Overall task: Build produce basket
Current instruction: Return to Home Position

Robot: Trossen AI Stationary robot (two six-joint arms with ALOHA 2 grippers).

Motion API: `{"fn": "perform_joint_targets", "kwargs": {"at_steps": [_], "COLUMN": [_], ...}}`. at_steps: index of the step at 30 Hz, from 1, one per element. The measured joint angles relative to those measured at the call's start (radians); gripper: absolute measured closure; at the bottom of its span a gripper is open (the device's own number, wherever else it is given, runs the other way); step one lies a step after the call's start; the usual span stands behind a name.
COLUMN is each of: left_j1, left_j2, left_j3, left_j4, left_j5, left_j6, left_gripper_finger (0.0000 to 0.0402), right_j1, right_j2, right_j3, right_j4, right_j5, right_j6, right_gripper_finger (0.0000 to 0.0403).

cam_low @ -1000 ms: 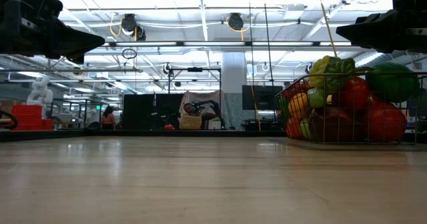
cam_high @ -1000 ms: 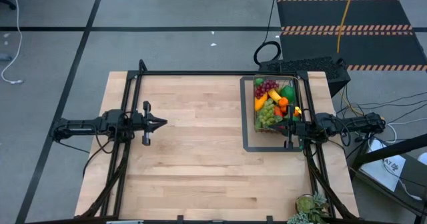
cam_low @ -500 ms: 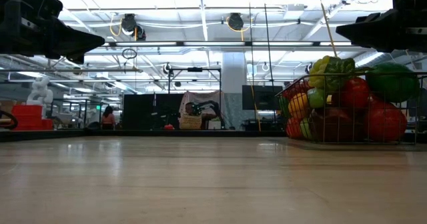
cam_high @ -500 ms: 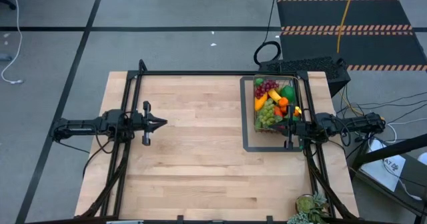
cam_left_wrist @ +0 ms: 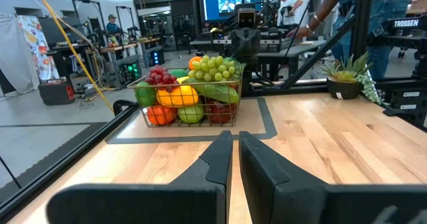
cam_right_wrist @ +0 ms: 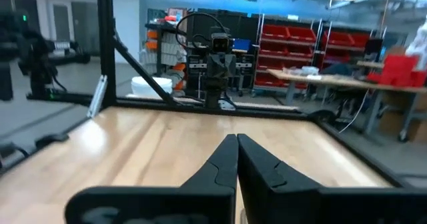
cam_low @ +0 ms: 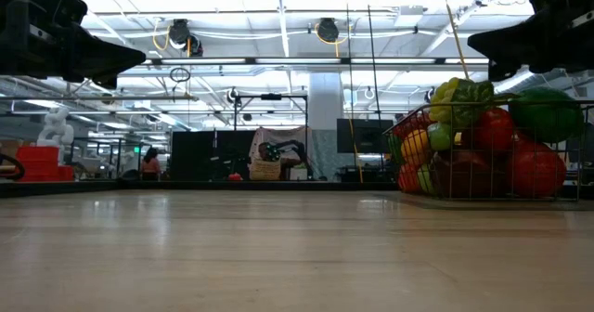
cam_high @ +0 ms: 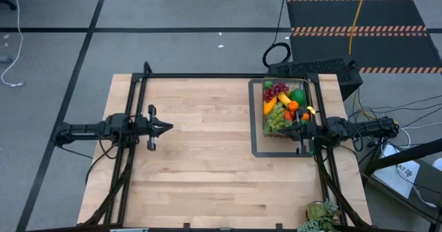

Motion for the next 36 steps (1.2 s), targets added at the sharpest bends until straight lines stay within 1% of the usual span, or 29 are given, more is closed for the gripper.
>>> {"fn": "perform_joint_targets", "kwargs": {"at_steps": [4, 8, 13, 36], "left_j1": [0.000, 0.000, 0.000, 0.000], "left_j2": [0.000, 0.000, 0.000, 0.000], "left_j3": [0.000, 0.000, 0.000, 0.000], "left_j4": [0.000, 0.000, 0.000, 0.000], "left_j5": [0.000, 0.000, 0.000, 0.000], "left_j6": [0.000, 0.000, 0.000, 0.000], "left_gripper_finger": [0.0371, 0.0371, 0.0371, 0.0371], "right_j1": [0.000, 0.000, 0.001, 0.001], "right_j2": [0.000, 0.000, 0.000, 0.000], "right_j3": [0.000, 0.000, 0.000, 0.000], "right_j4": [0.000, 0.000, -0.001, -0.002], "right_j5": [0.000, -0.002, -0.052, -0.050], "right_j6": [0.070, 0.102, 0.100, 0.073], "right_gripper_finger": [0.0403, 0.0403, 0.0403, 0.0403]}}
